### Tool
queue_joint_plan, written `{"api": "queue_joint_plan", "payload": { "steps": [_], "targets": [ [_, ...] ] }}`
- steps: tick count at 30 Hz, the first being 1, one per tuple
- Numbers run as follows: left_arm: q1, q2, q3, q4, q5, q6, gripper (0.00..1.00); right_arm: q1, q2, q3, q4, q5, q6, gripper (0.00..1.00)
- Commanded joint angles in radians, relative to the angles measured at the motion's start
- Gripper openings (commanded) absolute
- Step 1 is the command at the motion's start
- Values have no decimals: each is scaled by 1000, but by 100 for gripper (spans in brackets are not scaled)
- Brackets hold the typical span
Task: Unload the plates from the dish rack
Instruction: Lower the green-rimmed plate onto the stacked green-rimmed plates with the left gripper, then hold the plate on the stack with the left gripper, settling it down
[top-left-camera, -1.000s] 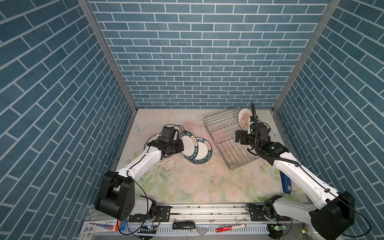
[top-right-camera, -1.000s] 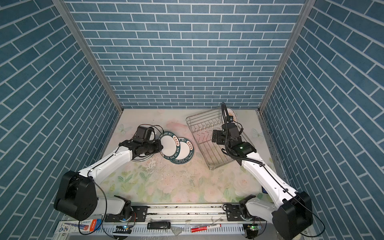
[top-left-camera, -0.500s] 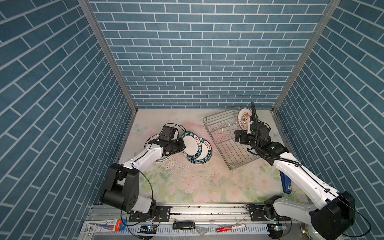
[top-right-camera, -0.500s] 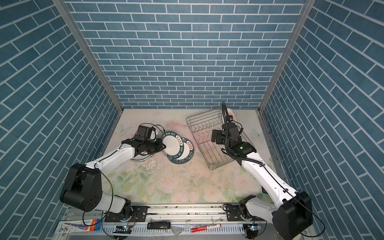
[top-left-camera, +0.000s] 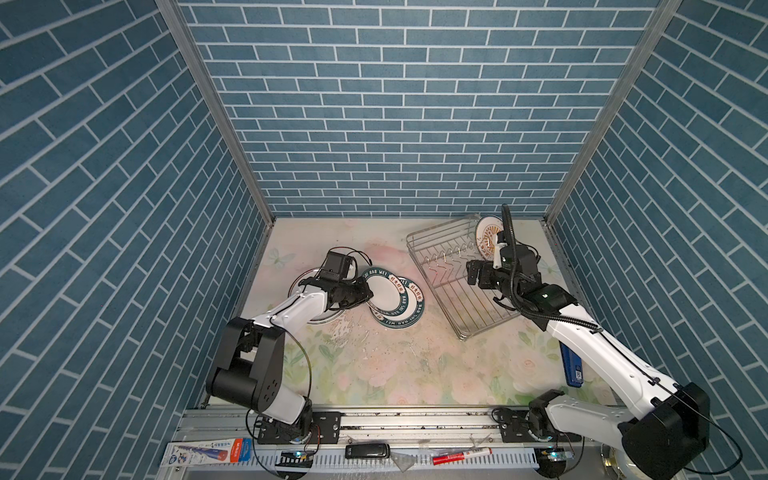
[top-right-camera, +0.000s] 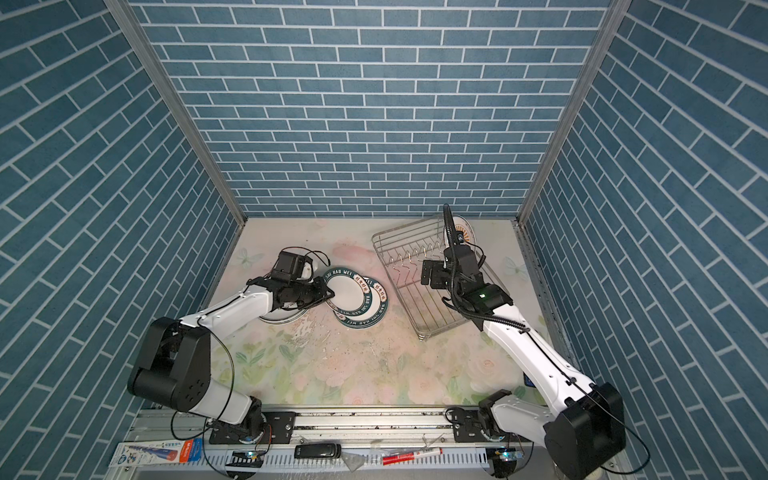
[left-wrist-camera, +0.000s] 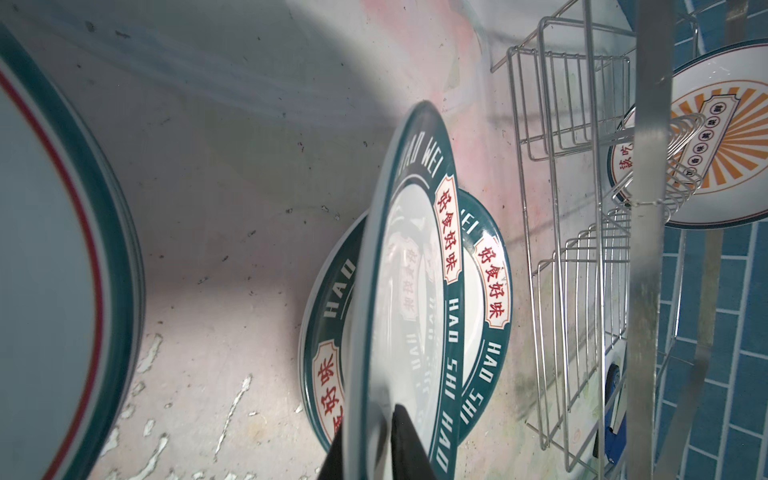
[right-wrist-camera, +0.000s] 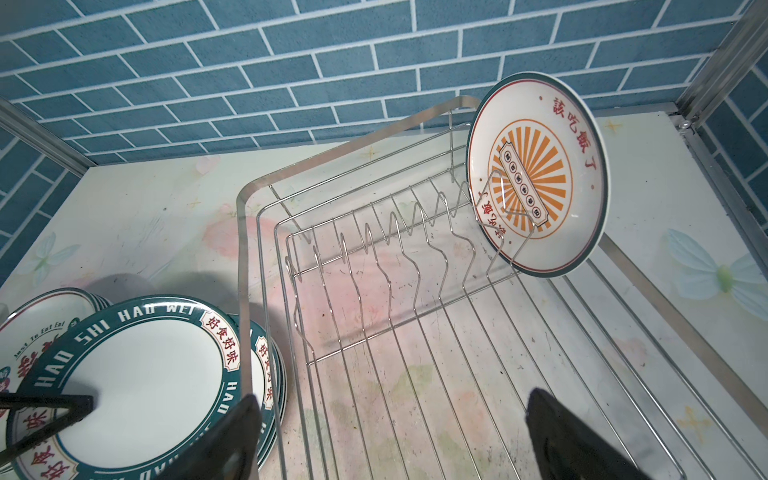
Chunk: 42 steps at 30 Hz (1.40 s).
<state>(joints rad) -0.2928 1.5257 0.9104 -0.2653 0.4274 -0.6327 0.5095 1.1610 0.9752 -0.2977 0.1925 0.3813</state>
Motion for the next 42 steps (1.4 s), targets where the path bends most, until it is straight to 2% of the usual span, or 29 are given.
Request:
{"api": "queue_joint_plan", "payload": {
  "steps": [1,23,26,36,42],
  "targets": [
    [6,16,11,0,8,7,18,0,-22,-9,15,-15,-42,99],
    [4,84,42,-24,37,21,27,-1,-26,-11,15,-19,-47,99],
    [5,93,56,-45,31,41,32,-2,-23,-12,15,-22,-46,99],
    [-2,121,84,-94,5,57,35,-1,-16,-9,11,-29,-47,99],
    [-9,123,92,-109,-8,66,43,0,-16,-9,11,-30,-48,99]
  ]
}}
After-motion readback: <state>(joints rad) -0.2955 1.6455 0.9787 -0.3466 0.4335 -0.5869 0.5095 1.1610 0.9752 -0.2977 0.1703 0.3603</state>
